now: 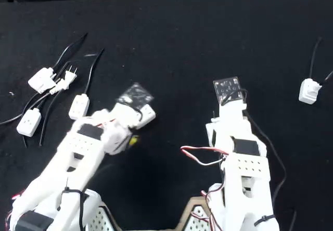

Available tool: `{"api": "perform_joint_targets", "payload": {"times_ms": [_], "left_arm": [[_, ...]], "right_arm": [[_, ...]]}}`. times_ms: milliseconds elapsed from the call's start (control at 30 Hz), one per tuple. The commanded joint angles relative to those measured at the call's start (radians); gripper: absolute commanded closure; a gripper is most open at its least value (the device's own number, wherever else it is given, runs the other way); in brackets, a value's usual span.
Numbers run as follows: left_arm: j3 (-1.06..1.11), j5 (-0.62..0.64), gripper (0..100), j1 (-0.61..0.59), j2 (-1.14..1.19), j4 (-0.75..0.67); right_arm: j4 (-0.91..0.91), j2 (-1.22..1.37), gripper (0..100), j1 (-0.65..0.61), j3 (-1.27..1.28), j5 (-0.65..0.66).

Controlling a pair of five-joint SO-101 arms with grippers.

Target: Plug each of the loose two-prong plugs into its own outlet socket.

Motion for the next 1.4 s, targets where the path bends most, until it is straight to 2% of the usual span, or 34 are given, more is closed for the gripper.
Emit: {"api": "perform_joint_targets", "payload": {"times_ms": [0,133,367,500,633,700,800,900,1000,1067,1167,1367], "left_arm": [[-0.022,0.006,75,-0.064,-0.043,0.158],[0.082,0.005,75,-0.131,-0.044,0.11],[0.077,0.003,75,-0.384,-0.043,-0.015],[0.042,0.003,75,-0.446,-0.043,-0.023],[0.031,-0.04,75,-0.45,-0.054,-0.012],[0.025,-0.041,75,-0.456,-0.055,0.02],[-0.031,-0.037,75,-0.463,-0.055,0.152],[-0.125,-0.006,75,-0.483,-0.055,0.311],[-0.222,0.048,75,-0.522,-0.055,0.428],[-0.26,0.054,75,-0.547,-0.057,0.456],[-0.249,0.061,75,-0.558,-0.078,0.431],[-0.081,0.235,75,-0.547,-0.299,0.285]], "right_arm": [[-0.009,-0.036,98.8,0.0,-0.007,-0.008],[-0.009,-0.033,98.8,0.0,-0.005,-0.008],[-0.008,-0.036,98.8,-0.002,-0.008,-0.008],[0.025,-0.036,98.8,-0.057,-0.033,-0.002],[0.181,-0.036,98.8,-0.167,-0.142,0.02],[0.302,-0.033,98.8,-0.229,-0.234,0.06],[0.482,-0.03,98.8,-0.364,-0.38,0.103],[0.529,-0.03,98.8,-0.52,-0.455,0.103],[0.425,-0.03,98.8,-0.632,-0.44,0.066],[0.311,-0.03,98.8,-0.69,-0.392,0.035],[0.112,-0.028,98.8,-0.778,-0.308,0.002],[-0.172,0.039,98.8,-0.868,-0.191,-0.023]]}}
